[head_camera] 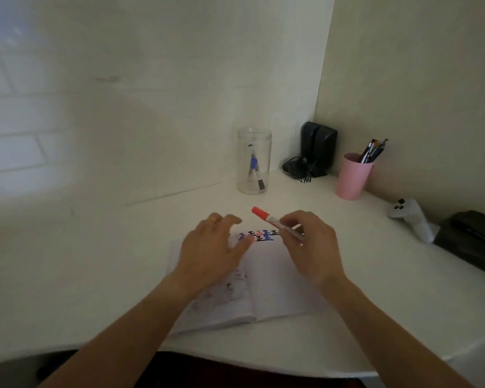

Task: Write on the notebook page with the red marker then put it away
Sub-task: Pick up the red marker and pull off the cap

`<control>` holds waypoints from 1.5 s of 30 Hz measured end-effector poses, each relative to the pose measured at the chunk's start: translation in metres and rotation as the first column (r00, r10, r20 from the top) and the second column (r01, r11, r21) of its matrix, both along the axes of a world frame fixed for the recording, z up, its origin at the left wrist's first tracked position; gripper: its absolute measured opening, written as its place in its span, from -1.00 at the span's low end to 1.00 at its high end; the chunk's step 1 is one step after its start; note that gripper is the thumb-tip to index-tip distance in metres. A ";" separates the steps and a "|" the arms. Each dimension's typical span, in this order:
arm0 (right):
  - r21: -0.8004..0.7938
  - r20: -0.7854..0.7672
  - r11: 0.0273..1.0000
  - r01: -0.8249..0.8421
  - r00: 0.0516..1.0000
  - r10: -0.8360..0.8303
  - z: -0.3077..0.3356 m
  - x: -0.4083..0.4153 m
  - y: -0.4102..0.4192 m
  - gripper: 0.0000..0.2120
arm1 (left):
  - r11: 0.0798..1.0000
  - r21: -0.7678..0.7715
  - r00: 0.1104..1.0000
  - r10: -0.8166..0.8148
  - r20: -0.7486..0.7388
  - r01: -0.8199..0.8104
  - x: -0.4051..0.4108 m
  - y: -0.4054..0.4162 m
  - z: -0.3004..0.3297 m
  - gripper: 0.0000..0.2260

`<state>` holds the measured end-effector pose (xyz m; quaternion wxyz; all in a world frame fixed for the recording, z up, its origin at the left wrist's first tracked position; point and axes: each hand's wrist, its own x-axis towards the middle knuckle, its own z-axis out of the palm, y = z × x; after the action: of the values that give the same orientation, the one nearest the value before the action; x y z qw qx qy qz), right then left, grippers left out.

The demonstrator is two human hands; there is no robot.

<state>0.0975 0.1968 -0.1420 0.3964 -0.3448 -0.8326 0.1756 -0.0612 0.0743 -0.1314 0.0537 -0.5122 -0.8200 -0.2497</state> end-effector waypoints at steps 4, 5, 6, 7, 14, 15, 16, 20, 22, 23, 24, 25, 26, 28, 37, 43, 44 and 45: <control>-0.332 -0.301 0.927 -0.175 0.951 0.072 0.018 -0.023 0.016 -0.78 | 0.983 0.123 0.991 -0.136 0.007 0.134 -0.036 0.038 0.001 -0.45; -0.402 -0.382 0.886 -0.230 0.922 0.066 0.022 -0.028 0.023 -0.76 | 0.973 0.136 0.983 -0.184 -0.013 0.184 -0.042 0.046 0.001 -0.51; -0.460 -0.459 0.841 -0.286 0.887 0.051 0.025 -0.031 0.029 -0.74 | 0.962 0.149 0.973 -0.227 -0.041 0.230 -0.047 0.053 0.002 -0.60; -0.498 -0.526 0.797 -0.340 0.850 0.034 0.027 -0.034 0.035 -0.73 | 0.950 0.160 0.963 -0.261 -0.067 0.268 -0.052 0.059 0.002 -0.69; -0.538 -0.579 0.722 -0.436 0.813 0.060 0.003 -0.057 0.052 -0.61 | 0.878 0.141 0.889 -0.449 -0.094 0.458 -0.053 0.072 -0.012 -0.78; -0.526 -0.557 0.728 -0.440 0.825 0.095 0.000 -0.058 0.051 -0.59 | 0.882 0.118 0.890 -0.450 -0.074 0.456 -0.051 0.071 -0.014 -0.80; -0.515 -0.554 0.726 -0.456 0.823 0.123 -0.003 -0.059 0.049 -0.59 | 0.887 0.094 0.892 -0.450 -0.050 0.452 -0.051 0.070 -0.016 -0.82; -0.469 -0.581 0.699 -0.541 0.784 0.217 -0.004 -0.061 0.042 -0.60 | 0.877 0.075 0.880 -0.473 -0.031 0.474 -0.050 0.066 -0.016 -0.77; -0.461 -0.602 0.681 -0.569 0.764 0.232 -0.004 -0.063 0.039 -0.60 | 0.852 0.084 0.856 -0.514 -0.063 0.518 -0.047 0.064 -0.015 -0.79; -0.462 -0.612 0.671 -0.579 0.756 0.230 -0.003 -0.063 0.038 -0.60 | 0.836 0.092 0.841 -0.536 -0.070 0.541 -0.045 0.062 -0.013 -0.79; -0.466 -0.622 0.662 -0.588 0.749 0.227 -0.002 -0.062 0.037 -0.61 | 0.821 0.120 0.829 -0.559 -0.032 0.558 -0.041 0.061 -0.012 -0.77; -0.468 -0.632 0.652 -0.596 0.742 0.224 -0.001 -0.060 0.036 -0.64 | 0.811 0.163 0.815 -0.576 0.059 0.561 -0.038 0.060 -0.010 -0.74; -0.470 -0.643 0.639 -0.609 0.732 0.225 0.002 -0.058 0.035 -0.66 | 0.810 0.206 0.790 -0.583 0.189 0.549 -0.034 0.059 -0.008 -0.69; -0.468 -0.672 0.599 -0.650 0.702 0.236 0.006 -0.055 0.032 -0.68 | 0.812 0.287 0.644 -0.580 0.499 0.509 -0.029 0.057 -0.004 -0.61; -0.462 -0.681 0.623 -0.631 0.702 0.206 0.008 -0.056 0.021 -0.68 | 0.807 0.225 0.730 -0.590 0.344 0.546 -0.028 0.054 -0.006 -0.56; -0.524 -0.786 0.635 -0.567 0.610 -0.104 0.015 -0.039 0.059 -0.65 | 0.869 0.013 0.869 -0.495 -0.022 0.495 -0.020 0.035 -0.013 -0.33; -0.513 -0.797 0.638 -0.575 0.594 -0.107 0.015 -0.032 0.064 -0.64 | 0.870 0.052 0.871 -0.489 -0.043 0.490 -0.020 0.035 -0.013 -0.22; -0.512 -0.795 0.635 -0.578 0.599 -0.096 0.014 -0.028 0.066 -0.65 | 0.868 0.125 0.877 -0.475 -0.068 0.480 -0.021 0.037 -0.014 -0.20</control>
<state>0.0698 0.2632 -0.1282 0.5039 -0.2347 -0.4805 0.6783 -0.0823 0.1109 -0.1450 0.0402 -0.6984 -0.6475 -0.3024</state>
